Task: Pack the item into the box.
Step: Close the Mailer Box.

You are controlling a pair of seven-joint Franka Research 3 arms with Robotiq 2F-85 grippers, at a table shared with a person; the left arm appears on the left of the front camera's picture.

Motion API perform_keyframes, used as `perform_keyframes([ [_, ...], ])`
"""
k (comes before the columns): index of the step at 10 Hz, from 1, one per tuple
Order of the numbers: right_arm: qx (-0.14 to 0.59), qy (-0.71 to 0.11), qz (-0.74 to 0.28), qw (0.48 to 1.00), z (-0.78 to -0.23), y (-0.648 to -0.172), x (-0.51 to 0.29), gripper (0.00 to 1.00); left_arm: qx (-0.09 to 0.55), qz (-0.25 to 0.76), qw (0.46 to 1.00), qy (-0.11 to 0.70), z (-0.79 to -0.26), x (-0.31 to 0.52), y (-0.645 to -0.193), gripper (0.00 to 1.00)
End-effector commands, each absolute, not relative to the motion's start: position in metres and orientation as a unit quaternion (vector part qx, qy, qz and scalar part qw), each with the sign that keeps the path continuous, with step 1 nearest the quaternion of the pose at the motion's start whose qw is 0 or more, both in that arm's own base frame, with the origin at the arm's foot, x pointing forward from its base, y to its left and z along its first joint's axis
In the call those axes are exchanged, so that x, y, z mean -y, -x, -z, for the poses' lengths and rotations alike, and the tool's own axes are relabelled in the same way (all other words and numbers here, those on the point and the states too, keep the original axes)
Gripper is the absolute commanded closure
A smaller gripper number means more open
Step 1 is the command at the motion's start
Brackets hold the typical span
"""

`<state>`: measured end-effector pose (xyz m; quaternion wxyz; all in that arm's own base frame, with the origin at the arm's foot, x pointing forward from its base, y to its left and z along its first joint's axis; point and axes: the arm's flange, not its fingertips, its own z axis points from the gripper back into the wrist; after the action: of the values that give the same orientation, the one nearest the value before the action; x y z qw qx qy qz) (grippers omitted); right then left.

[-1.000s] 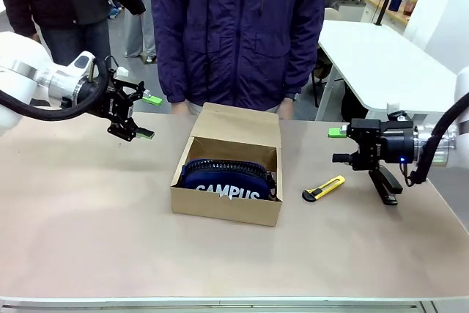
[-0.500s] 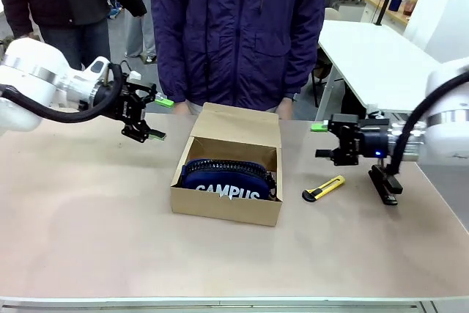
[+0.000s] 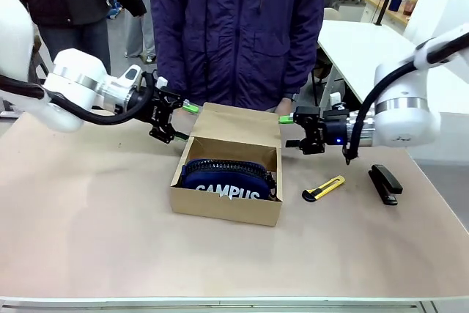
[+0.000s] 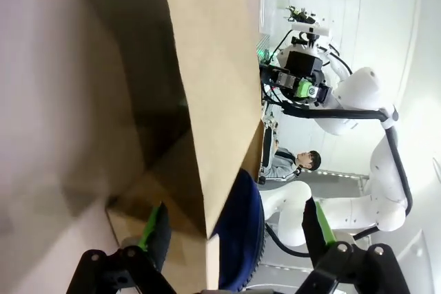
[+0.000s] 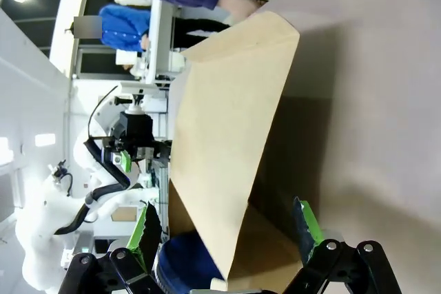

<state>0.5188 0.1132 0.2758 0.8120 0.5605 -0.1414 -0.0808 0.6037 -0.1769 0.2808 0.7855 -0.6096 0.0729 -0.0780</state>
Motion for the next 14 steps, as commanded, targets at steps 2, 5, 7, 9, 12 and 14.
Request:
perform_keyframes([
  [2,0.13,-0.584,0.08,0.797,-0.259,-0.538,-0.13,0.0,-0.07,0.116,0.758,0.638,-0.274,0.203,-0.616,0.0],
  [5,0.102,-0.64,0.07,0.758,-0.254,-0.538,-0.135,0.0,-0.062,0.111,0.743,0.657,-0.266,0.204,-0.624,0.0],
  [7,0.106,-0.645,0.065,0.754,-0.253,-0.537,-0.136,0.19,-0.058,0.122,0.734,0.666,-0.265,0.205,-0.625,0.19],
  [9,0.114,-0.639,0.061,0.759,-0.252,-0.537,-0.135,0.38,-0.042,0.146,0.722,0.675,-0.269,0.206,-0.624,0.25],
  [12,0.134,-0.639,0.061,0.755,-0.251,-0.536,-0.134,0.55,-0.05,0.16,0.719,0.674,-0.267,0.205,-0.625,0.44],
  [14,0.15,-0.638,0.044,0.754,-0.256,-0.536,-0.135,0.55,-0.054,0.161,0.723,0.67,-0.267,0.204,-0.624,0.44],
])
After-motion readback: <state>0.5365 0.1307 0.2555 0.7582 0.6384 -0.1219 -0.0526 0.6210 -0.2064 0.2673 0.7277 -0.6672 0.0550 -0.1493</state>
